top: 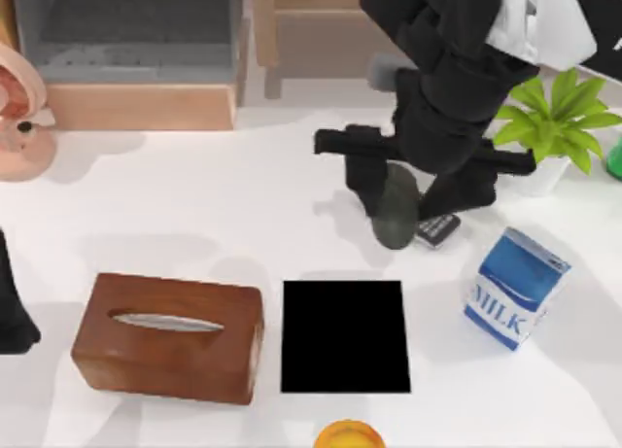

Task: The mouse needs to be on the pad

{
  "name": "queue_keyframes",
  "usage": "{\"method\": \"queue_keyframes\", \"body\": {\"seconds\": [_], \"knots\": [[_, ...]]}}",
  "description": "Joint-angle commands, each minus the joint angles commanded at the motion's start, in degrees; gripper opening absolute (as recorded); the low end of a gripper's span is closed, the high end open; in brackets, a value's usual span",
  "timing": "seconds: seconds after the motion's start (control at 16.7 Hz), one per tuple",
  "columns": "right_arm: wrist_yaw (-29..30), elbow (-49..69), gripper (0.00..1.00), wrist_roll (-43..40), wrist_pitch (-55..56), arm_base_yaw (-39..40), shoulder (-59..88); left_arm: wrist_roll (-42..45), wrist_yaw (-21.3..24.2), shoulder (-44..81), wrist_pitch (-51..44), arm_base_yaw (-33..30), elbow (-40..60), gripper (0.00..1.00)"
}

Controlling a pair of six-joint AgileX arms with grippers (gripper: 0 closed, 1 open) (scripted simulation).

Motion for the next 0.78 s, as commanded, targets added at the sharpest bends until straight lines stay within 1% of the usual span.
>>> {"method": "queue_keyframes", "body": {"seconds": [0.18, 0.3, 0.78], "knots": [[3.41, -1.59, 0.00, 8.75, 0.63, 8.27, 3.82, 0.00, 0.00, 0.00, 0.00, 0.00, 0.00, 1.00], [5.12, -2.96, 0.00, 11.53, 0.78, 10.91, 5.39, 0.00, 0.00, 0.00, 0.00, 0.00, 0.00, 1.00], [5.57, -3.45, 0.00, 11.81, 0.74, 11.23, 5.40, 0.00, 0.00, 0.00, 0.00, 0.00, 0.00, 1.00]]}}
